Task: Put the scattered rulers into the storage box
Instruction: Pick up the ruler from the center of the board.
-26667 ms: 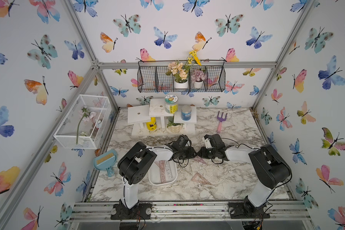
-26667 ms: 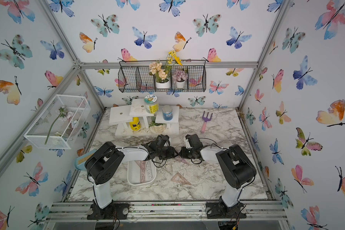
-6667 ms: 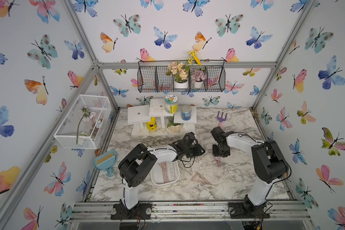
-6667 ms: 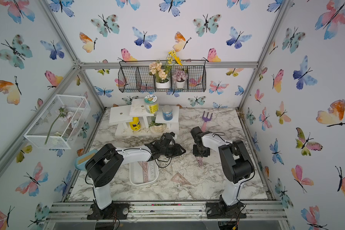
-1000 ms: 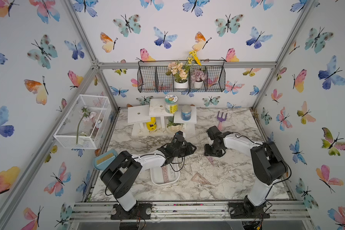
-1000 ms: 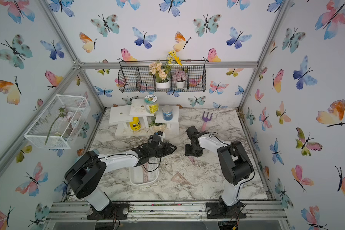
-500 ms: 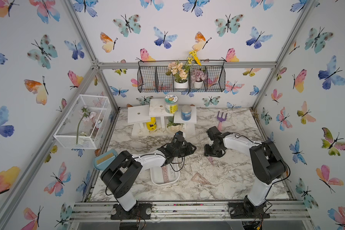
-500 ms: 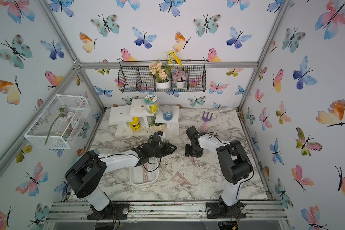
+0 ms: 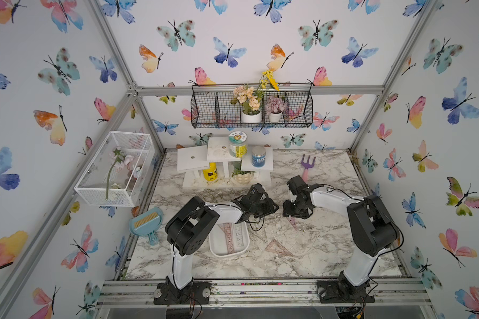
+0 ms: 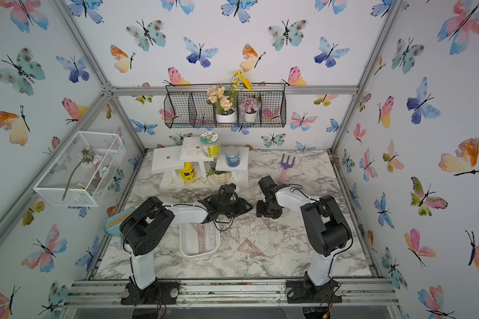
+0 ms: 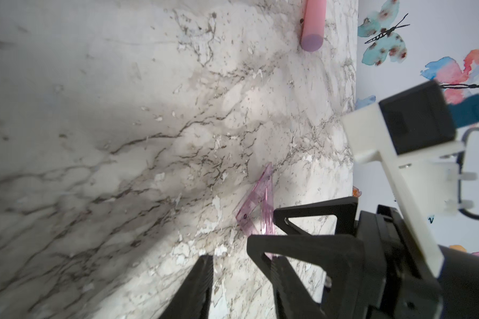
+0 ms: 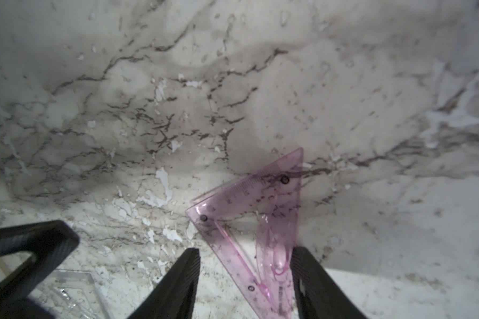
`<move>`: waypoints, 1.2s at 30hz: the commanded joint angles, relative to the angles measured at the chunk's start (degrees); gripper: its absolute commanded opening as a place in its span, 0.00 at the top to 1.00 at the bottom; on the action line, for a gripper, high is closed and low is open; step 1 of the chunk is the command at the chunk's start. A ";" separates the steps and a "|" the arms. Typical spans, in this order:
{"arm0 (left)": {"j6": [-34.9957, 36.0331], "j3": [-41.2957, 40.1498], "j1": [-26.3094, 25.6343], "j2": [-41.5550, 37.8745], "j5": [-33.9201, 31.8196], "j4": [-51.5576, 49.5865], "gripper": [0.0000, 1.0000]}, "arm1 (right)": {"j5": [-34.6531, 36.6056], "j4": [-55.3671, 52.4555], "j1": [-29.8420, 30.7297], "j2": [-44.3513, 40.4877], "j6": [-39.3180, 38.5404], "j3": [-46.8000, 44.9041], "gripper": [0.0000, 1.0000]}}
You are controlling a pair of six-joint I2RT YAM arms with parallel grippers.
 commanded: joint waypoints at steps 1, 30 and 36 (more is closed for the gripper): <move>-1.46 2.26 -0.24 2.47 4.16 1.40 0.60 | -3.21 2.05 0.41 5.61 -0.11 -4.31 0.40; -10.94 4.46 -4.69 13.55 12.19 10.56 0.59 | -6.10 4.63 0.32 4.76 -1.18 -8.16 0.39; -13.26 1.09 -5.42 12.59 13.47 13.65 0.59 | -6.92 5.33 0.32 4.25 -1.36 -8.93 0.39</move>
